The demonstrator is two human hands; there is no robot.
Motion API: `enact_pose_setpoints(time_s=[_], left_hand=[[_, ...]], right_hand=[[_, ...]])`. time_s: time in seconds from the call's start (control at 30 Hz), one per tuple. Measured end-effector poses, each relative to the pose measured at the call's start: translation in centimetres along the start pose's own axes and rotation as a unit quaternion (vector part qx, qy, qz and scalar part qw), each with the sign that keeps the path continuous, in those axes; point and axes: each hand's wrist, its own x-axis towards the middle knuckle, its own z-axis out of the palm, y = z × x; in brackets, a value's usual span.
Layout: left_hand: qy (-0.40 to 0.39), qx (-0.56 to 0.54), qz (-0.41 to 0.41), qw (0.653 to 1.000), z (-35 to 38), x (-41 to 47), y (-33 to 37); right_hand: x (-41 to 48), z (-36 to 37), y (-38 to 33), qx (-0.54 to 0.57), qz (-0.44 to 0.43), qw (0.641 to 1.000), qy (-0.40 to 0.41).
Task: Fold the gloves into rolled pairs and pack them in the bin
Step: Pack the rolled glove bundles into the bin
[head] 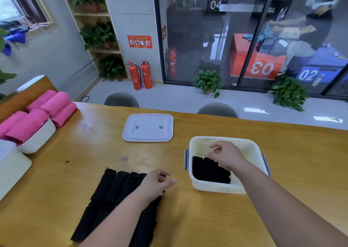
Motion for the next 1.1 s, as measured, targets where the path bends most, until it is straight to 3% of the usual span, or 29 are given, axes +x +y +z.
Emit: enact_pose_setpoints(time_s=[0.2,0.4,1.1], left_hand=[[0.060,0.080,-0.011,0.995,-2.0,-3.0,-3.8],[0.099,0.140,-0.031,0.985,-3.2,-5.0,-7.3],[0.087,0.188,-0.035,0.978,2.8,-7.0,-9.9]], right_hand=[[-4.7,2.7,-4.6,0.076,-0.077,0.994,-0.012],[-7.7,6.9,-5.4,0.097,-0.100,0.989,-0.059],[-12.7,16.9,2.7,-0.086,-0.015,0.964,-0.253]])
